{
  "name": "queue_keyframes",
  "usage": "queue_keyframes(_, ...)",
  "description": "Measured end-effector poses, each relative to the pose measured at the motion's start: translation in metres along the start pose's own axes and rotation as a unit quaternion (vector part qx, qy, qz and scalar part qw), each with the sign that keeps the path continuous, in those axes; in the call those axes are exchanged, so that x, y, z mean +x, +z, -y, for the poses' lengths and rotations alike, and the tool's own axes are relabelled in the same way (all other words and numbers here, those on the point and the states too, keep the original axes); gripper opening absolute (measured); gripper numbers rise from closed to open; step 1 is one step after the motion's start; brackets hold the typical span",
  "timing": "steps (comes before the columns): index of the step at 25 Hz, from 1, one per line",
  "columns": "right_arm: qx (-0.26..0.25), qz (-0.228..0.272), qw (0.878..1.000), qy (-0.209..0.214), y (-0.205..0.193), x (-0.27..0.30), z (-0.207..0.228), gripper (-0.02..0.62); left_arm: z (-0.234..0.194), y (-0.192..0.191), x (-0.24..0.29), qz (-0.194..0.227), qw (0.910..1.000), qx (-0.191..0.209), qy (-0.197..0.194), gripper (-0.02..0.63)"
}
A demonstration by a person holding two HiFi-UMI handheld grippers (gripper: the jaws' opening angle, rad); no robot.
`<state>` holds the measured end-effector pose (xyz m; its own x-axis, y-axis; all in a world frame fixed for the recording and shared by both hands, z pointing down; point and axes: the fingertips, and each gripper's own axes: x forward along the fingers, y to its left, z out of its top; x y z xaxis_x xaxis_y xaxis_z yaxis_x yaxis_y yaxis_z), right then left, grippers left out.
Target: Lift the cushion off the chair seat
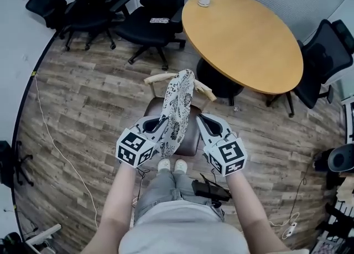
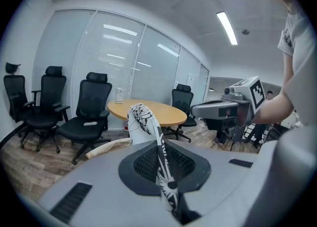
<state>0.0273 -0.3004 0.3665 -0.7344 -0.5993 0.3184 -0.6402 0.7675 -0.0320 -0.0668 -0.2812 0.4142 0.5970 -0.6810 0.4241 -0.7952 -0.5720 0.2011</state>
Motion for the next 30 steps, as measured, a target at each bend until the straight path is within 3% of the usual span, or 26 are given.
queue_keyframes(10,0.009,0.037,0.999,0.001,0.036,-0.003,-0.002,0.025,0.006,0.041,-0.01,0.011,0.9994,0.014,0.031,0.014)
queue_keyframes(17,0.013,0.071,0.997,-0.007,0.064,-0.013,-0.007,0.025,0.005,0.084,-0.024,0.074,0.9957,-0.023,0.051,0.014)
queue_keyframes(23,0.011,0.096,0.995,-0.008,0.086,-0.011,-0.013,0.025,0.011,0.111,-0.03,0.102,0.9919,0.023,0.071,0.014)
queue_keyframes(30,-0.001,0.129,0.991,-0.029,0.111,-0.014,-0.014,0.025,0.015,0.141,-0.042,0.159,0.9815,0.058,0.09,0.014)
